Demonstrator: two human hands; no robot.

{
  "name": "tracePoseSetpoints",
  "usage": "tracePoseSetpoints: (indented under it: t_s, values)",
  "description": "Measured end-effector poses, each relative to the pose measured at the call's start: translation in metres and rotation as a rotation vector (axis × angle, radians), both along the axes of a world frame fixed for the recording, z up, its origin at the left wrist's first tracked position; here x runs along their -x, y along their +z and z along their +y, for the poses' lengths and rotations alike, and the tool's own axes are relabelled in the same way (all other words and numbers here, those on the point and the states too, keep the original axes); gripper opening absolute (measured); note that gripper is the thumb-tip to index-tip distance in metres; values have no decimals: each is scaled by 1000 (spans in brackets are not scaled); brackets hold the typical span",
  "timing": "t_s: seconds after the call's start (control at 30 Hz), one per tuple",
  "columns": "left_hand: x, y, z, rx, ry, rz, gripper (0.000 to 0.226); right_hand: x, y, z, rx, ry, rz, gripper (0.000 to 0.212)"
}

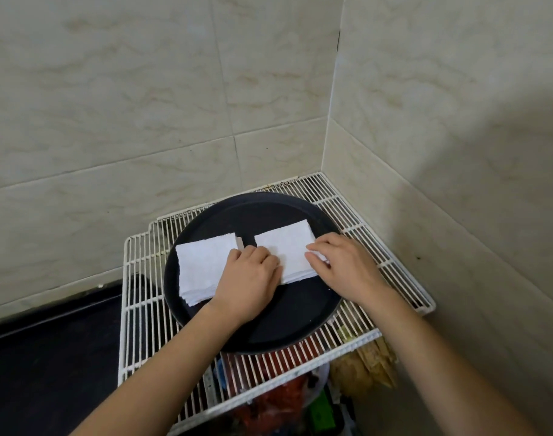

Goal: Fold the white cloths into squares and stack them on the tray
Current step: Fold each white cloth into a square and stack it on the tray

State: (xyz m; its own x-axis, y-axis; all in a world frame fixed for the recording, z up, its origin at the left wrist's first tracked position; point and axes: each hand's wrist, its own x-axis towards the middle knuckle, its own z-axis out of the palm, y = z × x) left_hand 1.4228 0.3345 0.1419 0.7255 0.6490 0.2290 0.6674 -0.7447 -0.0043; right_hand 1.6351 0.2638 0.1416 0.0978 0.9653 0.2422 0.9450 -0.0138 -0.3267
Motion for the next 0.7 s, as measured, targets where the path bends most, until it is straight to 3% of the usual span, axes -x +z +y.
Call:
tracePoseSetpoints:
  t_s: [0.2, 0.37, 0.7]
  values:
    - [38, 42, 6, -132, 83, -234, 35, 19, 28, 0, -107, -61, 8, 50]
    - [129, 72, 0, -254, 296, -298, 52, 82, 57, 23, -148, 21, -45, 64]
    - [409, 70, -107, -274, 969, -150, 75, 372, 68, 67, -217, 562, -8, 76]
